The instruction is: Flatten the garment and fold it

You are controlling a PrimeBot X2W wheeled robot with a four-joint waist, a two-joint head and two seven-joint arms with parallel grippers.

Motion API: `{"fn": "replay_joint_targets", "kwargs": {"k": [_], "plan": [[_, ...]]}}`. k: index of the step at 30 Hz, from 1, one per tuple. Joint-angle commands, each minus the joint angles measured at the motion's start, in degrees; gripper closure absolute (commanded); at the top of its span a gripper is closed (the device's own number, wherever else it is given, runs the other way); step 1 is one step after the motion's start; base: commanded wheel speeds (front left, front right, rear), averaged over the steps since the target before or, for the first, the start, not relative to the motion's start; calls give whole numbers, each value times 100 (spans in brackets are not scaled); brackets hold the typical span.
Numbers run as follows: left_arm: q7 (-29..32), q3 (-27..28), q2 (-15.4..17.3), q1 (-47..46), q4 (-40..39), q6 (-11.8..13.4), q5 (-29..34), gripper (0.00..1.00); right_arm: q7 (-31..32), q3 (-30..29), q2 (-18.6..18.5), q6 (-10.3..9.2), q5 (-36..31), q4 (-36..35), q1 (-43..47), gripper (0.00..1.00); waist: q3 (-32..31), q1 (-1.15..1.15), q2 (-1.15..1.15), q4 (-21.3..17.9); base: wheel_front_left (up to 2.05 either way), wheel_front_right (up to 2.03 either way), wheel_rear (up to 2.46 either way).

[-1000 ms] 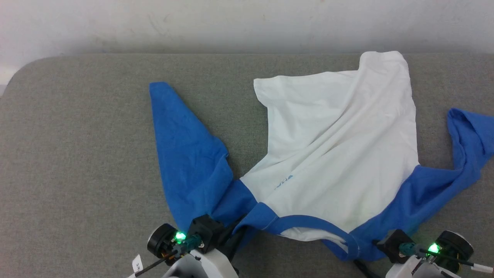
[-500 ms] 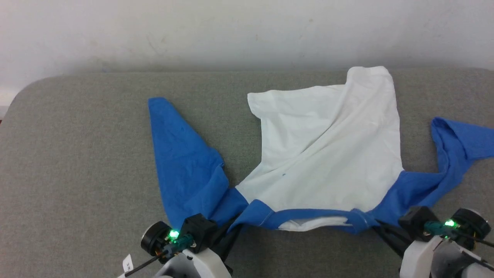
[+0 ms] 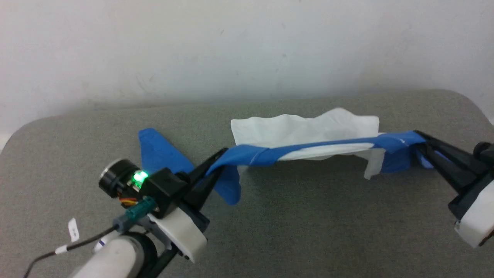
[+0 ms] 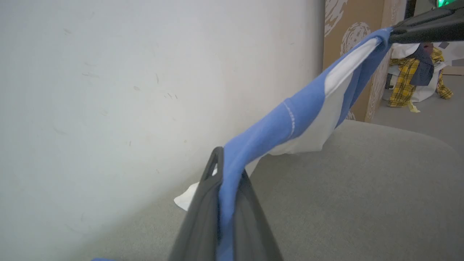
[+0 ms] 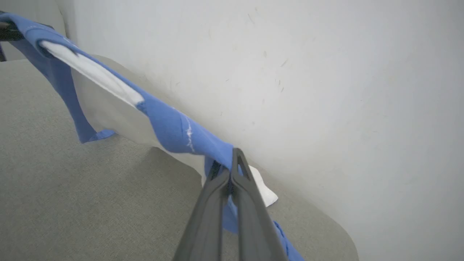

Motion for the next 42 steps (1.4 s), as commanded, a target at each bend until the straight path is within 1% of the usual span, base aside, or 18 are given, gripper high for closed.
{"fn": "replay_joint_targets", "kwargs": {"k": [1, 6, 11, 16, 22, 27, 28, 32, 37, 39, 42], "plan": [[68, 122, 111, -178, -121, 73, 26, 100, 42, -124, -79, -16, 57, -84, -149, 100, -106, 1, 0, -72, 0, 0, 0], [407, 437, 319, -837, -626, 4, -24, 100, 221, -313, -360, -16, 236, -414, -658, 100, -165, 1, 0, -83, 0, 0, 0], [747, 657, 474, -1605, -780, -152, -153, 100, 356, -261, -669, -16, 515, -554, -1451, 100, -174, 1, 0, -94, 0, 0, 0], [1050, 804, 533, -2414, -743, -274, -352, 100, 429, 71, -975, -16, 807, -537, -2466, 100, -114, 1, 0, -111, 0, 0, 0], [1354, 823, 621, -3185, -532, -398, -666, 100, 450, 707, -1139, -16, 1095, -226, -3722, 100, 52, 1, 0, -139, 0, 0, 0], [1595, 782, 750, -3705, -166, -454, -870, 100, 479, 1475, -1109, -16, 1222, 254, -4680, 100, 414, 1, 0, -176, 0, 0, 0], [1595, 782, 750, -3705, -166, -454, -870, 100, 479, 1475, -1109, -16, 1222, 254, -4680, 100, 414, 1, 0, -176, 0, 0, 0], [1668, 654, 816, -4324, 255, -488, -923, 100, 413, 2196, -1070, -16, 1165, 763, -5588, 100, 973, 1, 0, -189, 0, 0, 0], [1579, 347, 829, -5431, 1084, -508, -865, 100, 127, 3049, -825, -16, 1010, 1739, -6922, 100, 1786, 1, 0, -215, 0, 0, 0], [1491, 176, 841, -5937, 1459, -510, -845, 100, -84, 3347, -687, -16, 895, 2203, -7475, 100, 2121, 1, 0, -245, 0, 0, 0], [1244, -13, 817, -6663, 2100, -511, -791, 100, -479, 3639, -413, -16, 828, 2947, -8193, 100, 2549, 1, 0, -297, 0, 0, 0]]}}
